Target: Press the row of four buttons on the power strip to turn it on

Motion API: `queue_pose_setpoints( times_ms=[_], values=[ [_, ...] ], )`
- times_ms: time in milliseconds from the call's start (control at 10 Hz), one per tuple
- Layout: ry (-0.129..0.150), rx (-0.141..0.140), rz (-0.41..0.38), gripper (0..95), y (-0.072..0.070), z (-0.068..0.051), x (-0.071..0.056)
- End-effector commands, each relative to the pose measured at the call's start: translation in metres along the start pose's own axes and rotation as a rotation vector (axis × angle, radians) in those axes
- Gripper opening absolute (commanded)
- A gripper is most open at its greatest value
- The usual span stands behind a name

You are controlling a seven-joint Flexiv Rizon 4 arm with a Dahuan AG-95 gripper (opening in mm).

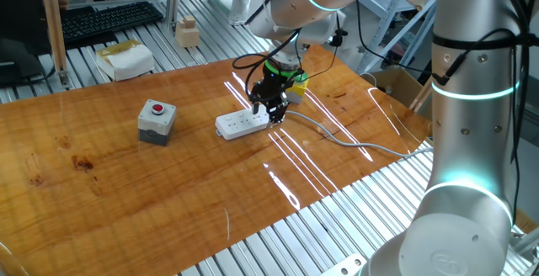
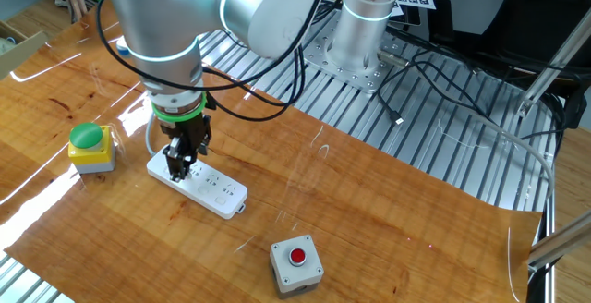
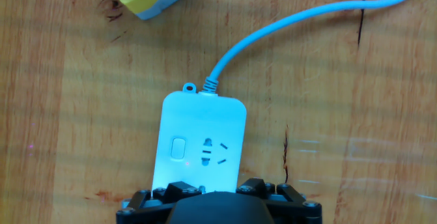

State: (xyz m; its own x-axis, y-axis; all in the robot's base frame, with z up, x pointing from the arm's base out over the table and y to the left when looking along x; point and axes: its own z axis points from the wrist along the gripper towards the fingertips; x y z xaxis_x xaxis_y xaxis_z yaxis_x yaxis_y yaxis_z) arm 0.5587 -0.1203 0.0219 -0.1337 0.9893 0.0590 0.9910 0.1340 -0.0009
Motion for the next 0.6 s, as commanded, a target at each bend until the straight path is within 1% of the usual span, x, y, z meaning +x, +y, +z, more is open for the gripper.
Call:
queue_pose_setpoints(
  times_ms=[100,200,300,600],
  values=[
    [0.014,0.012,0.011,57.0,-0.003,0.007,0.001],
    [0.021,0.019,0.015,76.0,-0.004,-0.001,0.001],
    [0.022,0.025,0.018,76.0,-0.005,-0.006,0.0],
    [0.017,0.016,0.024,76.0,-0.005,-0.007,0.0]
  ],
)
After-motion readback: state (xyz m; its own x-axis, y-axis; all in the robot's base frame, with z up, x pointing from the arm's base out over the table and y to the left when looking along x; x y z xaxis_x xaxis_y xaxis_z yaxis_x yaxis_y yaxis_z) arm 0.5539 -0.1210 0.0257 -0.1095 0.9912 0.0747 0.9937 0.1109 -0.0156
